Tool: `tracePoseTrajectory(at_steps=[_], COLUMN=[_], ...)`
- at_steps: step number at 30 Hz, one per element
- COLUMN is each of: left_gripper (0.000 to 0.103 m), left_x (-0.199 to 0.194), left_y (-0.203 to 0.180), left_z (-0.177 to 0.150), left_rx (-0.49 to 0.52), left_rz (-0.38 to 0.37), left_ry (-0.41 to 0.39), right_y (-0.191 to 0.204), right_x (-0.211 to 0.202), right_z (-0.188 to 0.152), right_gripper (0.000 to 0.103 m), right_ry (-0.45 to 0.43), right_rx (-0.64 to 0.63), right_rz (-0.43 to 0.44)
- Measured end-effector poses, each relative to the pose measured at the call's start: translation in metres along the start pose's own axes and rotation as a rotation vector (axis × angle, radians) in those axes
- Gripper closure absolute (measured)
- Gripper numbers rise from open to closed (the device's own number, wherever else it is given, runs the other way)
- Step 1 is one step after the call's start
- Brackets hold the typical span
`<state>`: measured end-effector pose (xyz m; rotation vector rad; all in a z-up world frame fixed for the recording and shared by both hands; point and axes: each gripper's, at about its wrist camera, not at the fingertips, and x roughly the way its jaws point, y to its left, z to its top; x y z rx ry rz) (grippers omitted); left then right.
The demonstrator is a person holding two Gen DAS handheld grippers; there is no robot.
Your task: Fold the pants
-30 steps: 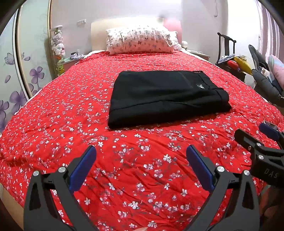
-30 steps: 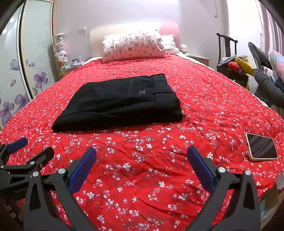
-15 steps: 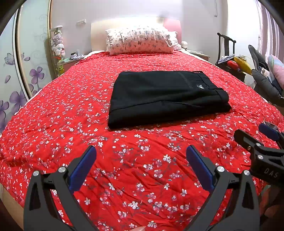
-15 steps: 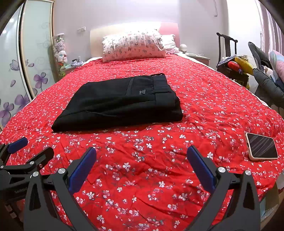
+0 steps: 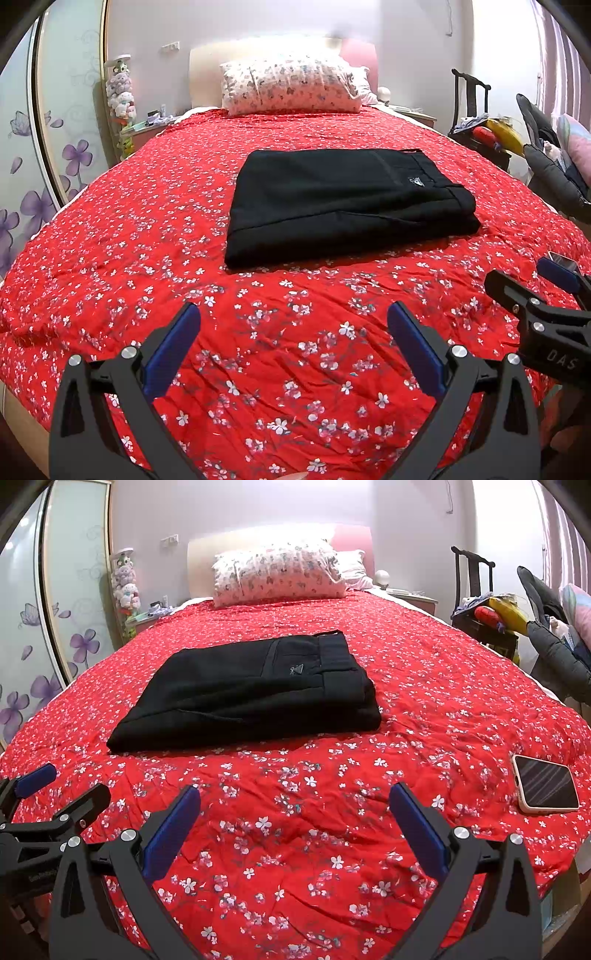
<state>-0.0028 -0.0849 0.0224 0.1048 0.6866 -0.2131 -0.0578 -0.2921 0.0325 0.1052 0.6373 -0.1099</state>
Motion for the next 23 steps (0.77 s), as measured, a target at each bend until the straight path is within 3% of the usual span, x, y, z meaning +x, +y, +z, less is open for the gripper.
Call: tracePoseTrajectory(at_steps=[23], left_gripper=[0.002], left_x=[-0.0001], left_y=[0.0066], left_z=[0.0012], left_rx=[-0.006], left_rz=[-0.002], left_ry=[0.001], right_y=[-0.0032], right_x=[0.0051], right_z=[0.0005], right_gripper=[0.001], right_ry=[0.008], right_rx=[-0.003], right_rz=[0.003])
